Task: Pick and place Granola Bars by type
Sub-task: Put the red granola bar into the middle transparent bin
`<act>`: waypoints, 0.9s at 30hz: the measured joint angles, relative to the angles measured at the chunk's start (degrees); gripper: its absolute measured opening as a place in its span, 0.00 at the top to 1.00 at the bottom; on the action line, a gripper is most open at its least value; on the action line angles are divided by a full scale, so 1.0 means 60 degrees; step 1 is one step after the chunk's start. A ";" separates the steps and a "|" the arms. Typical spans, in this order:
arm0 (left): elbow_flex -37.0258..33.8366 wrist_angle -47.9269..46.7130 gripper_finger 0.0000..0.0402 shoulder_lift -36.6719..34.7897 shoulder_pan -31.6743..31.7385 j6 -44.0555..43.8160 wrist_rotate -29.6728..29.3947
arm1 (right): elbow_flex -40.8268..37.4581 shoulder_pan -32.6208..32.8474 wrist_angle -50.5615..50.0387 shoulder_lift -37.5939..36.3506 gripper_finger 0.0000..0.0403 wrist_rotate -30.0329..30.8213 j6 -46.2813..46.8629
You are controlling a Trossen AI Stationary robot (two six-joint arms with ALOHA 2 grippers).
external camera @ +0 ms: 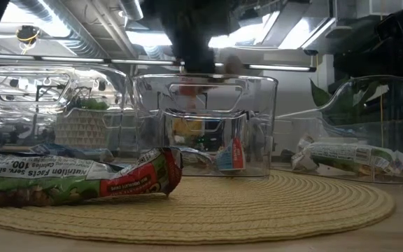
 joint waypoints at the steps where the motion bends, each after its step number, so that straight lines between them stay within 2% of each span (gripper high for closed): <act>1: -0.0003 -0.0034 0.94 0.0117 0.0077 0.0060 -0.0036 | -0.0002 0.0000 0.0000 0.0000 0.94 0.0000 0.0013; 12: -0.0004 0.0494 0.94 0.1405 0.0785 0.0675 -0.0302 | -0.0003 0.0000 -0.0007 0.0000 0.92 -0.0084 0.0012; 20: -0.0002 0.0539 0.94 0.2058 0.0829 0.1182 -0.1286 | -0.0003 0.0000 -0.0016 0.0000 0.92 -0.0083 0.0013; 27: 0.0015 0.0564 0.86 0.2125 0.0816 0.1219 -0.1312 | -0.0003 0.0000 -0.0017 0.0000 0.92 -0.0082 0.0012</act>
